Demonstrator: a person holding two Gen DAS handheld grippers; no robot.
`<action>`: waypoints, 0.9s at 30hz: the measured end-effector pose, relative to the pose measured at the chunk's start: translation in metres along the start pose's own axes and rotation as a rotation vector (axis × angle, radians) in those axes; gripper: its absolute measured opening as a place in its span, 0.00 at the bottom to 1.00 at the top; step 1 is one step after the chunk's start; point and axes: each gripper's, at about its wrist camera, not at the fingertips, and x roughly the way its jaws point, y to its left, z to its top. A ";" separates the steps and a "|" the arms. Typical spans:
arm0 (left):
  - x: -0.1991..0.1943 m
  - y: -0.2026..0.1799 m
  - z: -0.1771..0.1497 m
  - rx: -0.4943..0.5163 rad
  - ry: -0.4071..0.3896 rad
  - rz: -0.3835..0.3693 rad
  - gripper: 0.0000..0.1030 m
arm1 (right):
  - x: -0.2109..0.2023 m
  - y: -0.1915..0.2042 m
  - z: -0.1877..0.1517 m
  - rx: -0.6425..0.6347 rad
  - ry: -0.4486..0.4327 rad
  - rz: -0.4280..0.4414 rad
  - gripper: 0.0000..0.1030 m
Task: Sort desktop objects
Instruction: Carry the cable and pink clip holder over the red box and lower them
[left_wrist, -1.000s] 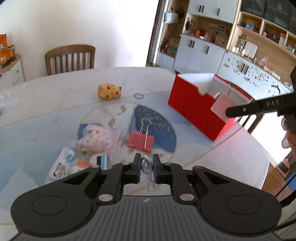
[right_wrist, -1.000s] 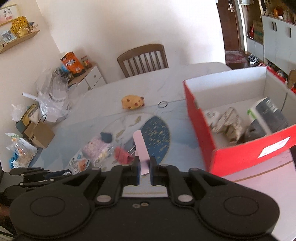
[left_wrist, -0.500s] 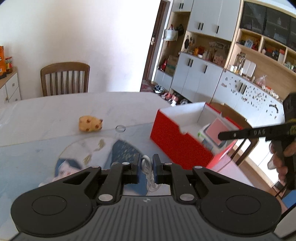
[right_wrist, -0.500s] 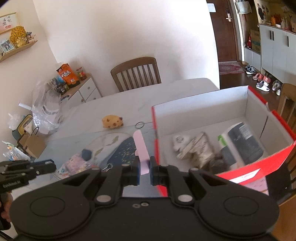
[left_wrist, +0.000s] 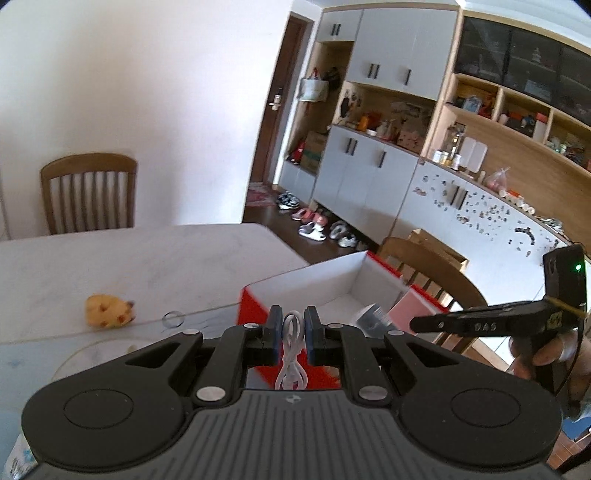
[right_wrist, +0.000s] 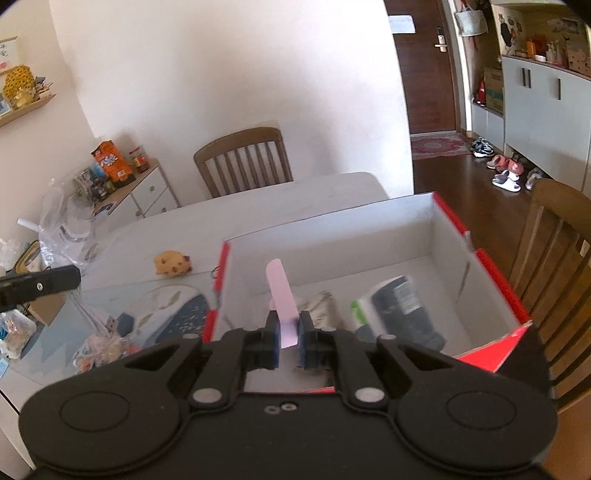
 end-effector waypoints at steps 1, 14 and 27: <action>0.004 -0.004 0.004 0.003 -0.001 -0.010 0.11 | 0.000 -0.004 0.001 0.006 -0.001 -0.002 0.09; 0.091 -0.045 0.027 0.019 0.119 -0.118 0.11 | 0.021 -0.037 0.008 -0.032 0.039 -0.046 0.09; 0.162 -0.071 -0.005 0.110 0.315 -0.094 0.11 | 0.085 -0.039 0.010 -0.064 0.196 -0.016 0.09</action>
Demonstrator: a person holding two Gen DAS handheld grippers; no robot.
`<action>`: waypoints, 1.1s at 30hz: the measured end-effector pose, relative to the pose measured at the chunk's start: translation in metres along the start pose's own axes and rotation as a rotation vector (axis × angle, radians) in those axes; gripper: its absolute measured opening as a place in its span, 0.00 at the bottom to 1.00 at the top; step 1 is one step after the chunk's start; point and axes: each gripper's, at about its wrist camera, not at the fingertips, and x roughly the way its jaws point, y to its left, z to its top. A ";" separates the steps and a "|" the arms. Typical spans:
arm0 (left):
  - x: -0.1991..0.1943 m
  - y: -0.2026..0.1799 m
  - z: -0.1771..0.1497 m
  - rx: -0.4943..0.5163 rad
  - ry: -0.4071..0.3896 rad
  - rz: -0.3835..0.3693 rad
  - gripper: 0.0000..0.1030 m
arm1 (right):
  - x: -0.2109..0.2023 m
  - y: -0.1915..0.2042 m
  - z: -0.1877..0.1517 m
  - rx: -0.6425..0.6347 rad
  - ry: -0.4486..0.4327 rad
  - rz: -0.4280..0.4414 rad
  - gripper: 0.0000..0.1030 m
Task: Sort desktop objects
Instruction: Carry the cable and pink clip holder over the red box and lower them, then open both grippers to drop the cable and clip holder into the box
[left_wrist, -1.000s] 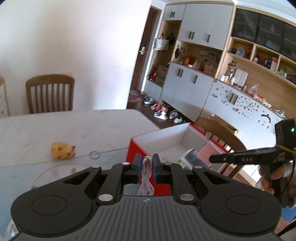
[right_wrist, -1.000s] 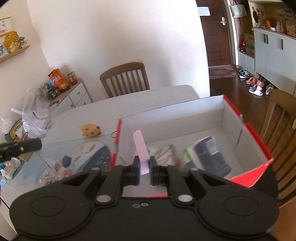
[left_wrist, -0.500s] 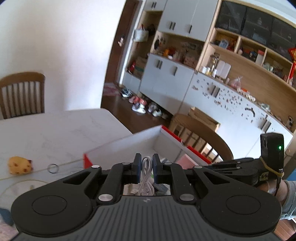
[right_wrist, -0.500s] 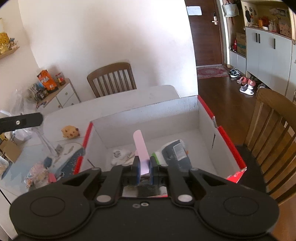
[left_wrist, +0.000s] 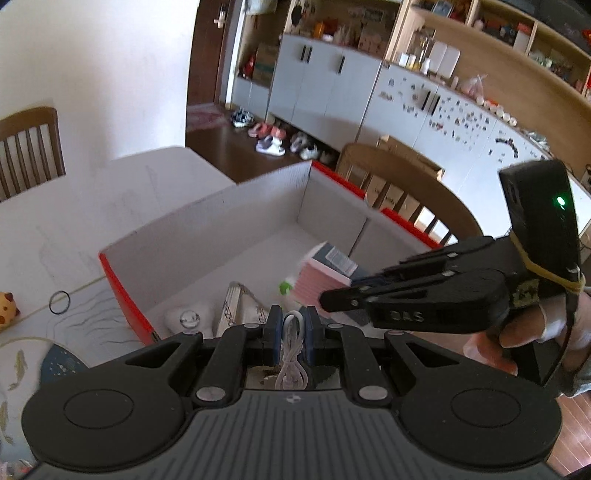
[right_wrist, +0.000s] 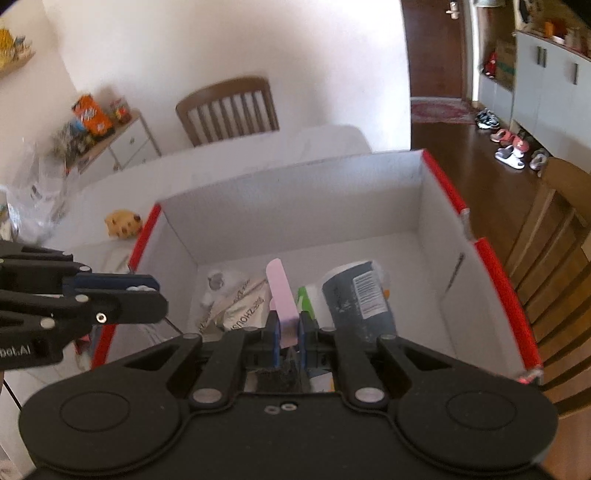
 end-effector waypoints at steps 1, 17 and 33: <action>0.004 -0.001 0.000 0.006 0.010 0.002 0.11 | 0.004 0.000 0.001 0.006 0.008 0.001 0.09; 0.026 0.001 -0.016 -0.013 0.122 0.002 0.11 | 0.030 -0.007 0.000 -0.017 0.114 -0.011 0.11; -0.004 0.000 -0.021 -0.073 0.063 -0.012 0.12 | 0.007 -0.001 0.000 -0.055 0.092 -0.028 0.36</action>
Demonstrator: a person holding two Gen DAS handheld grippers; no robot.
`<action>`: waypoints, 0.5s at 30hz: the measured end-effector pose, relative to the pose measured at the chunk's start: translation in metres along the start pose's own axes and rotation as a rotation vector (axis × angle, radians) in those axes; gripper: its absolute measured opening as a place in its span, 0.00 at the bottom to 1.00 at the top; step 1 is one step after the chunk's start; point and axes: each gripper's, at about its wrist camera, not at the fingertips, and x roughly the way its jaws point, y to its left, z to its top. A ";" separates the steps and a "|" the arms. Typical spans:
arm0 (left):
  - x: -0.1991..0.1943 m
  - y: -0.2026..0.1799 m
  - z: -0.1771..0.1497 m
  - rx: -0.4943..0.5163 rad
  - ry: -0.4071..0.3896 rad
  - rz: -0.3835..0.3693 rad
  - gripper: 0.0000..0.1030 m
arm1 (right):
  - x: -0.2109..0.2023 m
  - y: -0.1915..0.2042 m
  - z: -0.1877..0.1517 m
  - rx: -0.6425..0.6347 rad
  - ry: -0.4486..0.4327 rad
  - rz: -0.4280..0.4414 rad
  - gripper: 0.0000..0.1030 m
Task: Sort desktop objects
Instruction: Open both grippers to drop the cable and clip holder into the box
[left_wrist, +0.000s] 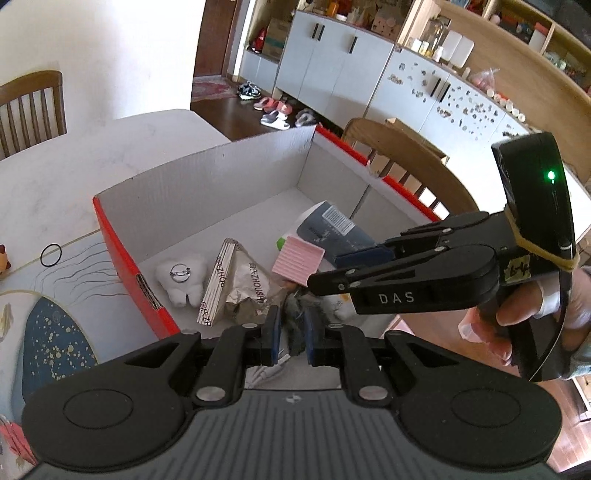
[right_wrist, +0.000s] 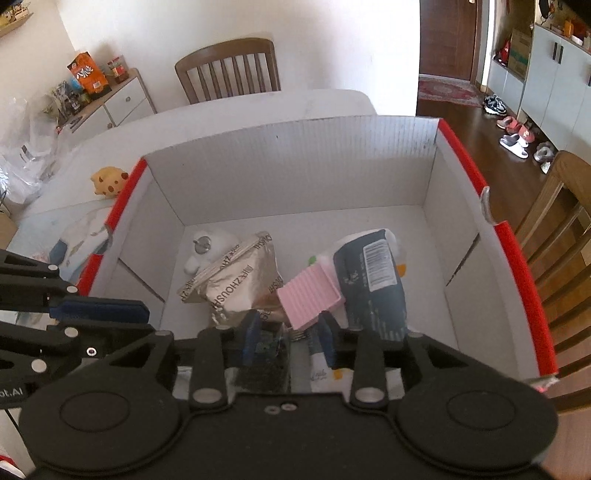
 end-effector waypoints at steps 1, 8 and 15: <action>-0.004 -0.001 0.000 -0.001 -0.010 -0.001 0.12 | -0.003 0.000 -0.001 0.004 -0.006 0.002 0.38; -0.030 0.002 -0.002 -0.012 -0.068 -0.002 0.14 | -0.025 0.004 -0.001 0.039 -0.058 0.012 0.54; -0.040 0.010 -0.009 -0.006 -0.074 -0.015 0.15 | -0.031 0.009 -0.007 0.091 -0.076 0.012 0.63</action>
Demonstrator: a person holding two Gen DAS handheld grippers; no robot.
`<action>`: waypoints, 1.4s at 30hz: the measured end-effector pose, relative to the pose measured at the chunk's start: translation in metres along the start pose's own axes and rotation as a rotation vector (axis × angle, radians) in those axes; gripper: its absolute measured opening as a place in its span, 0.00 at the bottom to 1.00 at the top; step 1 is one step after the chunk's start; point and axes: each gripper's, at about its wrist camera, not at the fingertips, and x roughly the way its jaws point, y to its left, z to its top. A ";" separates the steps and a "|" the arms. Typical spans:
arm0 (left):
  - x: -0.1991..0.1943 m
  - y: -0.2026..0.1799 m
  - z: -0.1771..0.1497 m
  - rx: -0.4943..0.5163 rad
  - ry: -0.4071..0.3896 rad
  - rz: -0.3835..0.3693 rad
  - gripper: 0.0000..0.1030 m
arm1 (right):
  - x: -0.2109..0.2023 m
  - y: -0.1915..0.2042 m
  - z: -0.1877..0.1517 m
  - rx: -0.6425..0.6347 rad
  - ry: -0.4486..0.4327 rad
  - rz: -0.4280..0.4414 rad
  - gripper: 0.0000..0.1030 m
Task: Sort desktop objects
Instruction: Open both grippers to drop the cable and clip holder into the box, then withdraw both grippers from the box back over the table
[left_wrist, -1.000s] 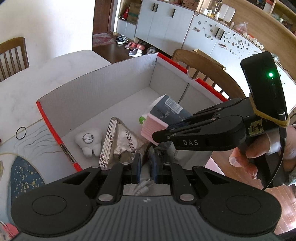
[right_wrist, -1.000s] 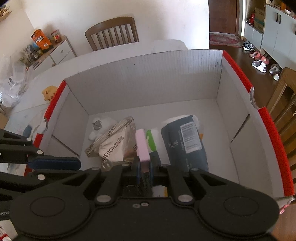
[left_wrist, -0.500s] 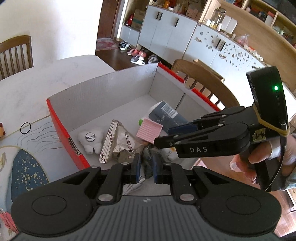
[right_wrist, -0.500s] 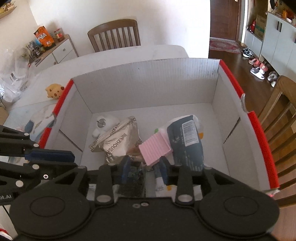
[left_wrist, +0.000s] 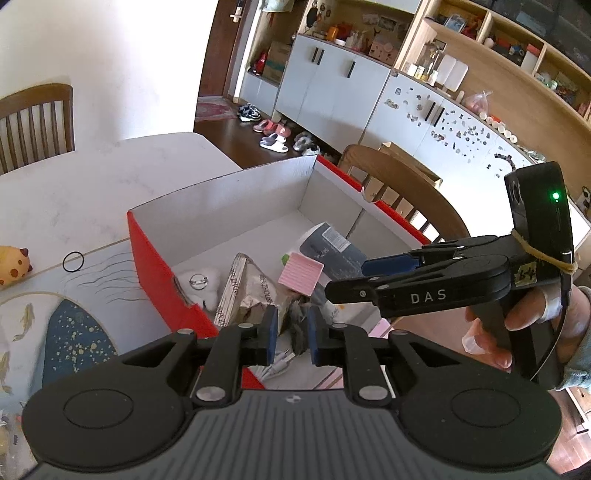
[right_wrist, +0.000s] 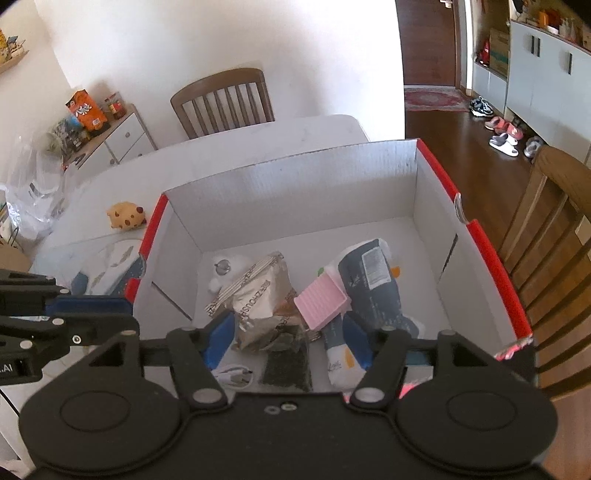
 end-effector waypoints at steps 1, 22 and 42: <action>-0.001 0.000 -0.001 0.005 -0.003 0.000 0.15 | 0.000 0.002 -0.001 0.002 0.002 0.003 0.64; -0.057 0.042 -0.026 0.003 -0.085 -0.059 0.71 | -0.019 0.047 -0.018 0.072 -0.117 -0.001 0.91; -0.144 0.139 -0.075 -0.024 -0.182 0.036 0.99 | -0.015 0.187 -0.028 -0.005 -0.191 0.037 0.99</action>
